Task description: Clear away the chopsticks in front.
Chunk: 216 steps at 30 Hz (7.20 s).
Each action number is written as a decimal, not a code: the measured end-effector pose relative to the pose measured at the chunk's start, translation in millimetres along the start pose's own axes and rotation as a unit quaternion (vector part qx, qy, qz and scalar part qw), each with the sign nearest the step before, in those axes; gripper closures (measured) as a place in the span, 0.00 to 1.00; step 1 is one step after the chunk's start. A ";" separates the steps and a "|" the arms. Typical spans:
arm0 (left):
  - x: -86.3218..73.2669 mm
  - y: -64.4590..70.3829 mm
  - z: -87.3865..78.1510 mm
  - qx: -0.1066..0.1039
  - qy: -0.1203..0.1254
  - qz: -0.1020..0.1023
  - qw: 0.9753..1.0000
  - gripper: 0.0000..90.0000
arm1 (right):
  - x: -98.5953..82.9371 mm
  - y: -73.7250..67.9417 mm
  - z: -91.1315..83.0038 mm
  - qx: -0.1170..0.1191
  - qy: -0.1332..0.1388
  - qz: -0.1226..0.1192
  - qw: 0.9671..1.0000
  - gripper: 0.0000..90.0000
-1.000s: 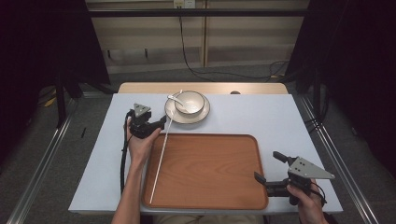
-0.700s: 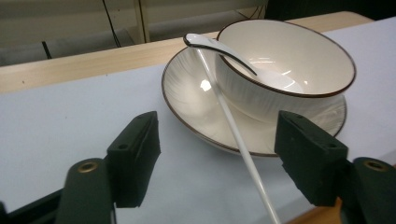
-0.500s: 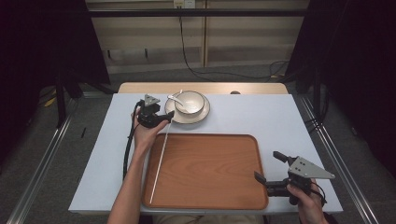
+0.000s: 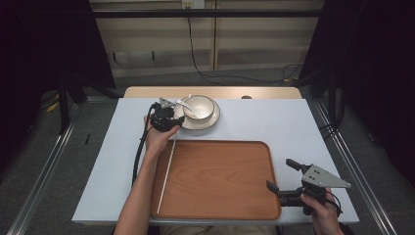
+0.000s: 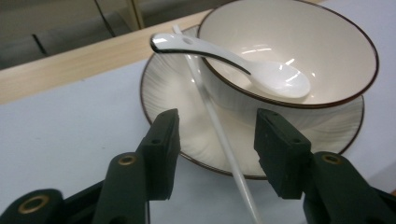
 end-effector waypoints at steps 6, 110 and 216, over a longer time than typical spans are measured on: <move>-1.4 3.0 4.9 -0.001 -0.006 -0.002 1.000 0.68 | -0.1 0.2 -0.1 0.000 -0.001 0.000 1.000 0.03; -8.1 -26.2 -16.6 0.054 -0.031 -0.068 0.996 0.95 | -0.4 1.5 -1.3 -0.003 0.005 0.008 1.000 0.02; -116.9 95.0 -80.7 0.018 -0.071 -0.112 0.991 0.94 | -0.1 0.2 0.2 -0.003 0.000 0.005 1.000 0.02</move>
Point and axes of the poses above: each handheld gripper's, and its own axes: z roughly forward along the jaws, x roughly out of its top, y roughly to its right, the point moved 4 cm from there along z, roughly forward along the jaws, and after that the axes turned 7 degrees about -y, right-handed, at the moved point
